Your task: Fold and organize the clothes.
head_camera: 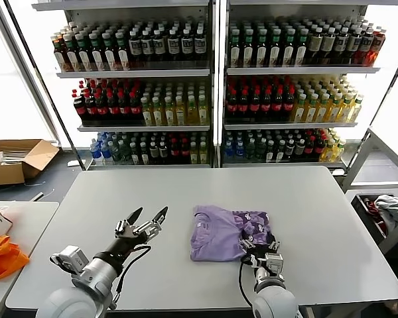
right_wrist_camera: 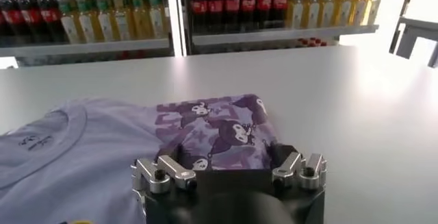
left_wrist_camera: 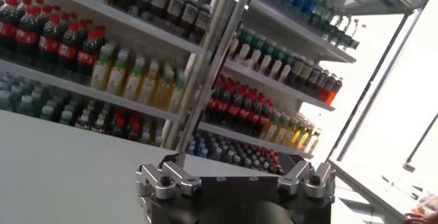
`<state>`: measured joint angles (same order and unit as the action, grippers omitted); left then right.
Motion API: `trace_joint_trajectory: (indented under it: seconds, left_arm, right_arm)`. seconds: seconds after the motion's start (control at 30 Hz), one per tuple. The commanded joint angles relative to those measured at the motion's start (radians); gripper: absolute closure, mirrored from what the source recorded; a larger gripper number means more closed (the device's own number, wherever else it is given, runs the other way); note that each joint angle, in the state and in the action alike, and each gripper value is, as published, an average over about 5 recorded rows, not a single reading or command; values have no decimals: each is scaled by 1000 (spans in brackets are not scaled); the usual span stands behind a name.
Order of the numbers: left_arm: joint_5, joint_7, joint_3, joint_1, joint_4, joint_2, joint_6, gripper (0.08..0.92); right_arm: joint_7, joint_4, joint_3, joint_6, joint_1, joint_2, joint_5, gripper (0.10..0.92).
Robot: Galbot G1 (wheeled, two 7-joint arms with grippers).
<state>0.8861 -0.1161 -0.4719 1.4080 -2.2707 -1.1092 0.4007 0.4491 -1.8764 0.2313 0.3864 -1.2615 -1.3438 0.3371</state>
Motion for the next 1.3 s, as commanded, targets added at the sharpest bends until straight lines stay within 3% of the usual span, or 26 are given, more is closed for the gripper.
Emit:
trace_joint_trajectory:
  seconds: [0.03,0.17,0.37,0.6,0.9,1.3]
  left_arm:
    - [2,2,-8,14,-12,3,0,177]
    - [-1,2,-1,13,-13,-10,0,177]
    - [-44,23,-26,43,-40,-35,-5,177]
    - [-131,119,-167,159,-63,-95,-49,177]
    - [-196,184,-277,202,-30,-160,-89,177]
    - [-196,193,-314,209,-8,-152,-115,177]
  right_arm:
    - [-43,-455,51,-57,-30,79,80,203]
    - [-164,-534,141,-95,-62,137,70,203]
    - [-372,-431,288,-286,-235,125,-102,203]
    - [-557,-321,452,-489,-448,78,-34,203]
    - [-614,-230,620,-536,-506,52,66,203]
    - [-613,-186,668,-513,-459,67,111,203]
